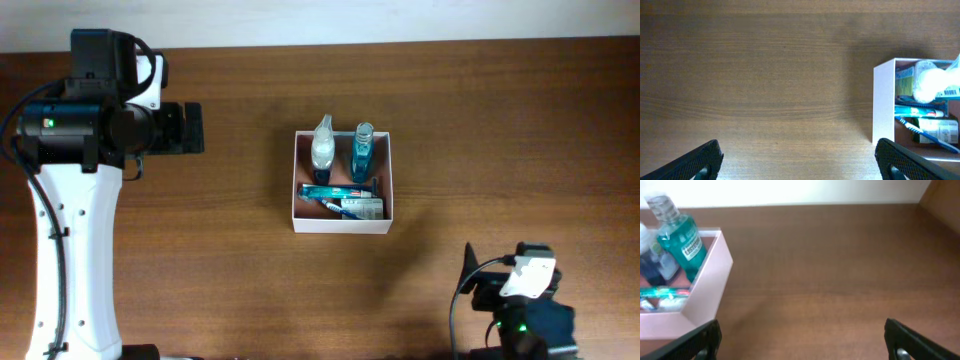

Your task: Pack container

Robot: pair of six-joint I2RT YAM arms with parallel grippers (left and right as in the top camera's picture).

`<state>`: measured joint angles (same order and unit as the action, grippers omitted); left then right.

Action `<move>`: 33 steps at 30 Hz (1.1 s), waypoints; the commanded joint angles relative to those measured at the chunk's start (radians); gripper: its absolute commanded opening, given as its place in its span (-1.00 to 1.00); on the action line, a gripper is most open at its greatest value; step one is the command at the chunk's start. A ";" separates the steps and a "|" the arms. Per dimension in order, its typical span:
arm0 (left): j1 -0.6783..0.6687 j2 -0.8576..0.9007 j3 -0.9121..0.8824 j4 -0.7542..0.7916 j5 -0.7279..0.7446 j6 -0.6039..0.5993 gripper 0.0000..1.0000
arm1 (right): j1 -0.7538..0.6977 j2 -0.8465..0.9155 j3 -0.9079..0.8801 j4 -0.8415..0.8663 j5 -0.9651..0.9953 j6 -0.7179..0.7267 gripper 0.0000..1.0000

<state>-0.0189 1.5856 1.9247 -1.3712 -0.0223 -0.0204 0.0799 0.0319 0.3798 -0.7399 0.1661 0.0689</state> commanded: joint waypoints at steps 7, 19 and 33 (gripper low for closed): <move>0.002 -0.008 0.011 0.001 0.008 -0.006 0.99 | -0.009 -0.028 -0.183 0.041 -0.002 0.045 0.97; 0.002 -0.008 0.011 0.001 0.007 -0.006 1.00 | -0.009 -0.027 -0.196 0.037 -0.002 0.045 0.97; -0.008 -0.055 0.000 -0.006 -0.005 -0.006 0.99 | -0.009 -0.027 -0.196 0.037 -0.002 0.045 0.98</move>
<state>-0.0193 1.5856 1.9244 -1.3724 -0.0223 -0.0204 0.0792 0.0158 0.1925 -0.7025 0.1658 0.1051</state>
